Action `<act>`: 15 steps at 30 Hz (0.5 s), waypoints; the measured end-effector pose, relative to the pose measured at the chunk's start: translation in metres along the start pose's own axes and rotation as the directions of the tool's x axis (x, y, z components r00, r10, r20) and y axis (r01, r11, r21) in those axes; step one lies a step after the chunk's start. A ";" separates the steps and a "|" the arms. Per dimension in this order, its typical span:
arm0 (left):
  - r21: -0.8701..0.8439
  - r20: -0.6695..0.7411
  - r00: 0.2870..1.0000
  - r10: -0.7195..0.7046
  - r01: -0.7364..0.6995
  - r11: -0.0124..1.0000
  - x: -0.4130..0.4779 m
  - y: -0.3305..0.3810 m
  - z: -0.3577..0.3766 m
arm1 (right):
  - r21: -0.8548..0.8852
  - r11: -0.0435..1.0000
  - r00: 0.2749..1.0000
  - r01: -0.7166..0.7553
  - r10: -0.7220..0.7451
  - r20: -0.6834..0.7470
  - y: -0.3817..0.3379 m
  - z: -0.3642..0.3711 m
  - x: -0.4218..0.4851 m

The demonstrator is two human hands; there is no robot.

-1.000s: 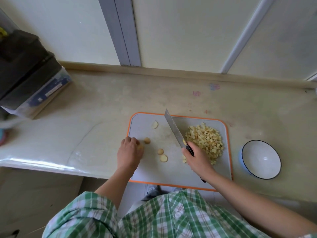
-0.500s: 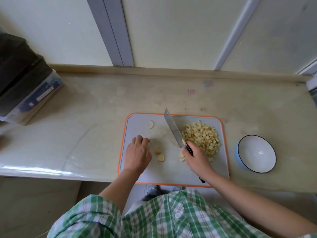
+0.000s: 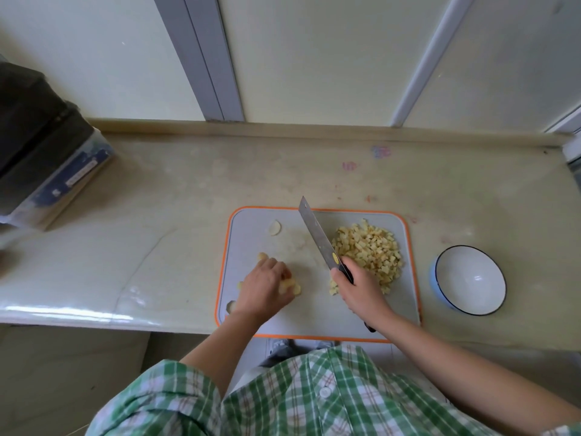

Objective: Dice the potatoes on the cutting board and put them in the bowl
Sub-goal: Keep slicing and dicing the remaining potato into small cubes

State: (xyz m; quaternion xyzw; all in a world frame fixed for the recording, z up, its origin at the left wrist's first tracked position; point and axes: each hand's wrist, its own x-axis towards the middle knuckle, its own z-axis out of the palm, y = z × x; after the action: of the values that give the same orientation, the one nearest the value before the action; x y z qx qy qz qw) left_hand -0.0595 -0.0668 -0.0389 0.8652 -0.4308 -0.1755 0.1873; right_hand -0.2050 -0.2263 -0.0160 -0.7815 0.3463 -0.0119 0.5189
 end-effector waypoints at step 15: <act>0.290 0.033 0.982 0.186 -0.188 0.938 0.006 -0.006 0.001 | 0.014 1.000 1.000 0.011 -0.012 0.019 0.005 -0.006 -0.007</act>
State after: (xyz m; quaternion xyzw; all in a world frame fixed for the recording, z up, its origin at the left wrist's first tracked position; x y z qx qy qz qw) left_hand -0.0526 -0.0690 -0.0434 0.8381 -0.5326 -0.0936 0.0722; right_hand -0.2151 -0.2286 -0.0154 -0.7800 0.3368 -0.0098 0.5273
